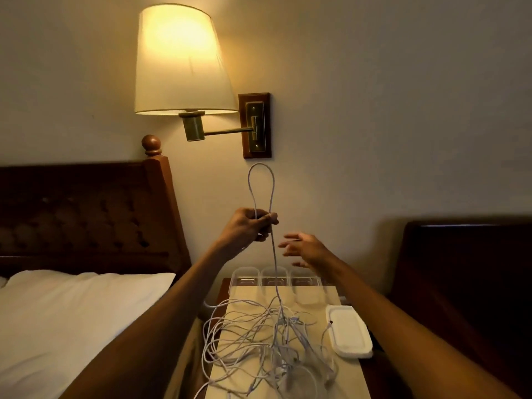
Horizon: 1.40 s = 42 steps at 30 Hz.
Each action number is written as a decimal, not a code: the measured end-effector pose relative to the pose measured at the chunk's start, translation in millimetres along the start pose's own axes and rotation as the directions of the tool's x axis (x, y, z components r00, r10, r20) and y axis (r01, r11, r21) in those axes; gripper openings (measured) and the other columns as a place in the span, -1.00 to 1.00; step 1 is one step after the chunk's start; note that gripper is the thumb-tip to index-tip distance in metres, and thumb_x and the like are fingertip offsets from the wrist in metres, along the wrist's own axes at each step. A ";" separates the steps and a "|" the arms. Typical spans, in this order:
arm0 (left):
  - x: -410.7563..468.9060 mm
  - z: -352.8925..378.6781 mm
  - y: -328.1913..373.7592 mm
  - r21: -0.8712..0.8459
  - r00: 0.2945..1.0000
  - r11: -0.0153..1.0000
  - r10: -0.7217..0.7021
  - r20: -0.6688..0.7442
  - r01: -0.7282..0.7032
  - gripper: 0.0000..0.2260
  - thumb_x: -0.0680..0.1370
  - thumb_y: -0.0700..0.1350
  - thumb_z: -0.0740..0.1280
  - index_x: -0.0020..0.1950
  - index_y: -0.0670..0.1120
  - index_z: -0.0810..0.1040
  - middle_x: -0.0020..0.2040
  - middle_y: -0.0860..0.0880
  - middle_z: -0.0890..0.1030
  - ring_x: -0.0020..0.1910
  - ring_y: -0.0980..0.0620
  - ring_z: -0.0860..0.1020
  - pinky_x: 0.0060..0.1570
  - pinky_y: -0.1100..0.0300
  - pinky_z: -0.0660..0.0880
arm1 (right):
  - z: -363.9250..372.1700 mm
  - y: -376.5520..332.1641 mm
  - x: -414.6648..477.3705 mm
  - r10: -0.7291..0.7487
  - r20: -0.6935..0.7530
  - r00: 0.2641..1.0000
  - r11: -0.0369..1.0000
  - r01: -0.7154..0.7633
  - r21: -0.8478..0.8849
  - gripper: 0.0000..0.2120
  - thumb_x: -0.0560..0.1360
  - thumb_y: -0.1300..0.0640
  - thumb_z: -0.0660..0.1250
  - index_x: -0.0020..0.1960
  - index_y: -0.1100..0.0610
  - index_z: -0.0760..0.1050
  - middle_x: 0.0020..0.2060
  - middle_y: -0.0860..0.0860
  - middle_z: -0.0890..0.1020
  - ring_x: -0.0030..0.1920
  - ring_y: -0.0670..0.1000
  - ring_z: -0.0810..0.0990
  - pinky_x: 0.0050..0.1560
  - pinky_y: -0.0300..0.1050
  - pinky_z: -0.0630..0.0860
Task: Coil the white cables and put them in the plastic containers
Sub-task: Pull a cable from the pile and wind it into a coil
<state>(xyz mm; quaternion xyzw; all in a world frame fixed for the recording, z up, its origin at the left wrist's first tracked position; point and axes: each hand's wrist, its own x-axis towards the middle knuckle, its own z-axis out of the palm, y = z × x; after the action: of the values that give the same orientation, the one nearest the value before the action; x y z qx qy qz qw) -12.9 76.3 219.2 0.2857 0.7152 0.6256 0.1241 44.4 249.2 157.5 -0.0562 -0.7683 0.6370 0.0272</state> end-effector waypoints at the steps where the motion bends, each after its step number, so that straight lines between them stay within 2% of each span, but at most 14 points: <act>1: 1.3 -1.1 0.6 -0.027 1.000 1.000 0.007 -0.008 -0.007 -0.77 0.60 -0.12 0.33 0.03 -0.30 0.62 -0.27 -0.11 0.56 -0.31 0.04 0.51 -0.30 0.24 0.49 | 3.6 22.1 -1.5 0.008 0.095 0.995 0.993 0.004 -0.118 -0.68 0.61 0.12 0.24 0.35 0.07 0.41 0.16 -0.01 0.60 0.13 0.00 0.58 0.15 -0.03 0.55; 3: 2.8 -2.3 0.8 -0.050 1.000 0.999 0.022 -0.010 -0.022 -0.79 0.59 -0.13 0.35 0.02 -0.29 0.62 -0.27 -0.11 0.56 -0.31 0.02 0.51 -0.30 0.22 0.49 | 15.7 55.8 -3.8 0.032 0.272 0.962 0.928 0.073 -0.366 -0.64 0.54 0.02 0.36 0.32 0.02 0.47 0.16 -0.06 0.60 0.12 -0.07 0.58 0.07 -0.19 0.54; 5: 2.1 -3.3 1.0 -0.051 0.999 0.998 0.034 -0.010 -0.035 -0.78 0.60 -0.14 0.34 0.03 -0.30 0.62 -0.25 -0.13 0.56 -0.31 0.03 0.51 -0.28 0.21 0.50 | 30.1 77.2 -3.0 0.046 0.326 0.944 0.844 0.138 -0.519 -0.65 0.49 -0.07 0.42 0.22 0.04 0.56 0.12 -0.02 0.63 0.08 -0.07 0.59 0.02 -0.23 0.52; 9: 4.9 -15.6 -0.1 -0.058 0.989 0.995 0.075 -0.129 -0.083 -0.80 0.61 -0.18 0.31 0.06 -0.31 0.61 -0.28 -0.10 0.57 -0.34 0.06 0.52 -0.31 0.24 0.50 | 40.1 109.2 8.9 0.057 0.239 0.969 0.772 0.109 -0.627 -0.88 0.42 0.17 0.48 -0.05 0.13 0.68 -0.04 0.05 0.70 0.00 0.01 0.65 0.07 -0.06 0.57; 12: 10.5 -36.6 -9.4 -0.053 0.961 0.992 0.097 -0.257 -0.114 -0.83 0.64 -0.20 0.27 0.02 -0.26 0.63 -0.31 -0.03 0.59 -0.35 0.08 0.52 -0.34 0.25 0.49 | 36.7 122.1 12.4 0.130 0.161 0.978 0.766 0.004 -0.643 -0.91 0.41 0.21 0.49 -0.14 0.04 0.68 -0.08 0.04 0.71 -0.06 0.03 0.67 0.00 -0.07 0.60; 19: 12.4 -58.1 -36.2 -0.024 0.868 0.993 0.093 -0.488 -0.119 -0.82 0.61 -0.09 0.33 -0.08 -0.17 0.64 -0.32 -0.03 0.58 -0.39 0.11 0.50 -0.35 0.22 0.47 | 26.7 130.2 20.0 0.141 0.118 0.983 0.742 -0.026 -0.670 -0.88 0.45 0.14 0.48 -0.01 0.09 0.70 -0.03 0.06 0.70 -0.01 0.02 0.63 0.05 -0.09 0.56; 26: 11.2 -54.2 -38.6 0.043 0.753 0.978 0.184 -0.632 -0.203 -0.78 0.64 -0.08 0.27 -0.12 -0.11 0.63 -0.35 0.01 0.53 -0.39 0.13 0.43 -0.39 0.21 0.37 | 27.8 122.5 23.1 0.100 0.161 0.982 0.742 0.034 -0.669 -0.82 0.48 0.14 0.45 0.07 0.08 0.68 0.04 0.03 0.68 0.05 0.01 0.61 0.10 -0.10 0.55; 29: 14.9 -61.9 -39.5 0.069 0.686 0.985 0.158 -0.710 -0.155 -0.76 0.65 -0.03 0.22 -0.14 -0.02 0.59 -0.36 0.08 0.48 -0.28 0.01 0.43 -0.24 0.12 0.37 | 17.0 124.7 20.6 0.166 0.200 0.966 0.674 0.036 -0.738 -0.75 0.48 0.04 0.45 0.09 0.13 0.67 0.01 0.06 0.70 -0.03 0.00 0.62 0.04 -0.09 0.53; 31: 17.6 -74.1 -35.2 0.071 0.658 0.991 0.126 -0.742 -0.110 -0.75 0.64 0.01 0.20 -0.16 0.02 0.57 -0.33 0.08 0.49 -0.26 -0.01 0.43 -0.20 0.07 0.36 | 10.8 129.4 15.8 0.187 0.198 0.962 0.639 0.034 -0.769 -0.77 0.49 0.07 0.44 0.09 0.15 0.67 0.02 0.08 0.70 -0.06 0.00 0.62 0.03 -0.12 0.53; 34: 17.4 -80.9 -31.1 0.079 0.709 0.988 0.151 -0.689 -0.134 -0.76 0.65 -0.08 0.19 -0.16 0.03 0.57 -0.26 0.01 0.53 -0.34 0.06 0.41 -0.23 0.04 0.35 | 8.6 130.5 11.9 0.086 0.150 0.985 0.748 0.035 -0.663 -0.78 0.50 0.11 0.43 0.12 0.15 0.64 0.03 0.09 0.68 0.00 0.02 0.62 0.05 -0.11 0.54; 36: 13.5 -71.9 -30.3 0.065 0.755 0.986 0.158 -0.636 -0.151 -0.76 0.67 -0.10 0.19 -0.14 -0.02 0.57 -0.29 -0.01 0.52 -0.39 0.09 0.41 -0.30 0.06 0.37 | 13.3 118.5 11.3 0.052 0.146 0.988 0.877 0.024 -0.479 -0.65 0.48 0.28 0.41 0.25 0.15 0.54 0.16 0.09 0.61 0.14 0.05 0.58 0.12 -0.07 0.56; 38: 8.2 -60.5 -28.8 0.049 0.818 0.987 0.154 -0.554 -0.153 -0.75 0.67 -0.08 0.19 -0.10 -0.11 0.58 -0.34 -0.01 0.49 -0.40 0.11 0.42 -0.34 0.14 0.40 | 20.6 97.4 11.0 0.050 0.169 0.984 0.944 0.009 -0.331 -0.52 0.46 0.43 0.31 0.35 0.18 0.42 0.25 0.12 0.53 0.21 0.09 0.53 0.11 -0.06 0.56; 40: 5.3 -52.2 -23.8 0.008 0.886 0.987 0.145 -0.441 -0.158 -0.75 0.67 -0.07 0.20 -0.05 -0.16 0.58 -0.33 -0.02 0.49 -0.39 0.11 0.43 -0.36 0.22 0.42 | 30.1 71.0 10.1 0.028 0.183 0.983 0.981 0.008 -0.192 -0.61 0.55 0.38 0.21 0.36 0.20 0.40 0.24 0.14 0.55 0.22 0.14 0.53 0.17 0.02 0.54; 42: 2.4 -46.0 -13.7 0.033 0.946 0.992 0.126 -0.297 -0.122 -0.76 0.66 -0.06 0.22 -0.01 -0.19 0.59 -0.30 -0.03 0.51 -0.40 0.10 0.44 -0.42 0.26 0.42 | 39.5 41.9 8.4 0.022 0.192 0.981 0.998 -0.032 0.045 -0.69 0.64 0.20 0.09 0.35 0.15 0.43 0.24 0.12 0.58 0.24 0.14 0.54 0.28 0.14 0.48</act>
<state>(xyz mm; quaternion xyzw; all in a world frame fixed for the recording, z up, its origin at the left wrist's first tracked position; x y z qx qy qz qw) -43.0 39.1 214.9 0.2332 0.7108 0.6631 -0.0271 33.8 219.3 108.7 -0.0046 -0.7510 0.6581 -0.0539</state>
